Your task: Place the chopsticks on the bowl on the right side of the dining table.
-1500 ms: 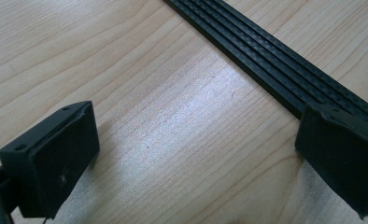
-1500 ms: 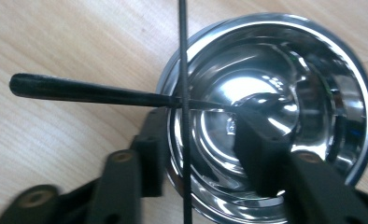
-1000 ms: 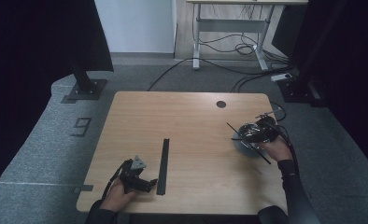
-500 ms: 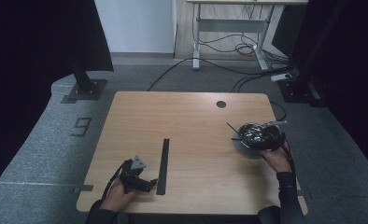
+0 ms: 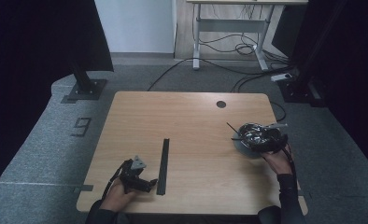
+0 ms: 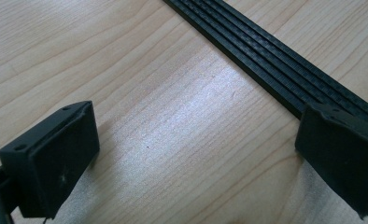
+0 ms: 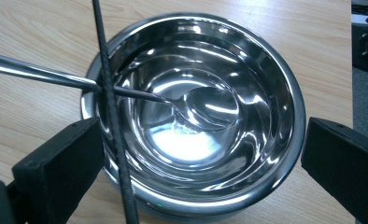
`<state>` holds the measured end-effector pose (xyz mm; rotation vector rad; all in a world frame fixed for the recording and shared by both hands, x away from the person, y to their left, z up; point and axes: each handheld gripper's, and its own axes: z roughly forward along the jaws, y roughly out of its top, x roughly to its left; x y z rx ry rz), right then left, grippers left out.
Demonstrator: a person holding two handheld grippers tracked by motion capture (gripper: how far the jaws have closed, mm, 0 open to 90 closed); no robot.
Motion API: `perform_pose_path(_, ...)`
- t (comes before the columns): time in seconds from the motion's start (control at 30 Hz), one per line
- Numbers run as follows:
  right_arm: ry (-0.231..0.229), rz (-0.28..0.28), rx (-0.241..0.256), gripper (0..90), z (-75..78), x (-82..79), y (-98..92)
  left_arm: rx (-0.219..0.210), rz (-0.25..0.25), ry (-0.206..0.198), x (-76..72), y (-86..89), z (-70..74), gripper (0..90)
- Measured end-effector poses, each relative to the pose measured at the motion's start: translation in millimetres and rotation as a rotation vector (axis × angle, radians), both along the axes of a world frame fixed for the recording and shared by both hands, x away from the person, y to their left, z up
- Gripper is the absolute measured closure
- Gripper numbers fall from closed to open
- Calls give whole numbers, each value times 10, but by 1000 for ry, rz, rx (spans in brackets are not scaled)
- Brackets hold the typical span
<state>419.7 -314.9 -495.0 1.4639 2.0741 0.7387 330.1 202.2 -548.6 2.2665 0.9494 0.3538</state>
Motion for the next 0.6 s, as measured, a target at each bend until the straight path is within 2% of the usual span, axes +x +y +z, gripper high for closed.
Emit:
perform_pose_path(0.13,11,-11,-3,0,-34,7,-44,0,0,0,0,0,0,0)
perform_pose_path(0.6,5,-78,1,7,-39,9,-251,0,0,0,0,0,0,0)
